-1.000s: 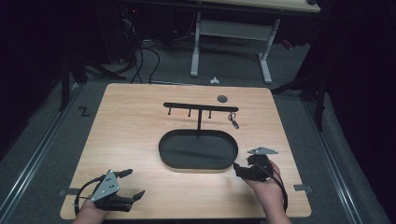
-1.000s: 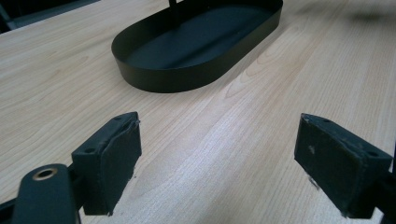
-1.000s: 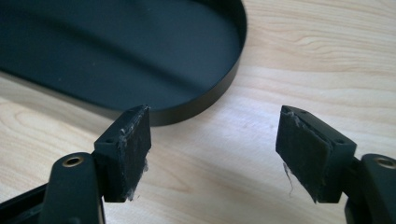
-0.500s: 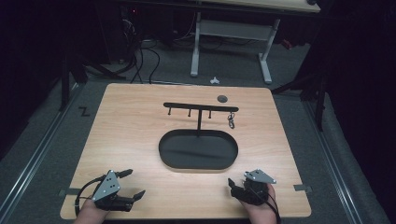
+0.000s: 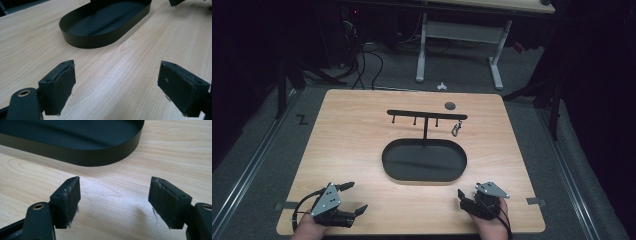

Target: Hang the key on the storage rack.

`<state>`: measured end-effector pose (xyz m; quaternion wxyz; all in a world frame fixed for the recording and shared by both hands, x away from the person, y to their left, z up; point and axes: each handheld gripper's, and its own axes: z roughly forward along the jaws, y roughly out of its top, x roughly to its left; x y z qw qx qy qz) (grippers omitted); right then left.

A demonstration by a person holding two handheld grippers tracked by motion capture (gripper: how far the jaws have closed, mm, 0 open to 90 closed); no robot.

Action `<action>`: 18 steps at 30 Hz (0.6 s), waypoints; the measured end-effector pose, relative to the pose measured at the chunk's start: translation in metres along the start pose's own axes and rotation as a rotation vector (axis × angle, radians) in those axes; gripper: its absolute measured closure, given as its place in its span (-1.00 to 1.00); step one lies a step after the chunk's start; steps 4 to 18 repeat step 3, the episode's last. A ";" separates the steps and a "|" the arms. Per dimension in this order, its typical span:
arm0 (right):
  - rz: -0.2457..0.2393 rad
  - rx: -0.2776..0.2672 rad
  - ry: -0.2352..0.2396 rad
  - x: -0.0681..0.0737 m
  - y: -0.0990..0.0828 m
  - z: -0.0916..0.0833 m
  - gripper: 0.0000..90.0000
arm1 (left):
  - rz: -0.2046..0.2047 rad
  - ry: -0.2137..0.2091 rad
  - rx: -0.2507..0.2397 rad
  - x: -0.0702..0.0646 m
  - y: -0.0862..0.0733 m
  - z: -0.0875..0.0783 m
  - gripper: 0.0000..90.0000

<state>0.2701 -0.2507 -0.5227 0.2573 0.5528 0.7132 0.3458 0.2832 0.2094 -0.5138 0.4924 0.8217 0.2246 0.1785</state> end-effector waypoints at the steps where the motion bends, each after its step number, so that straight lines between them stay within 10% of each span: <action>1: 0.004 -0.002 0.003 0.000 0.000 0.001 -0.41 | 0.003 0.001 0.001 0.000 0.000 -0.001 -0.66; 18: 0.004 0.008 0.010 0.001 0.000 0.001 -0.37 | 0.003 0.002 -0.002 0.000 0.000 -0.001 -0.66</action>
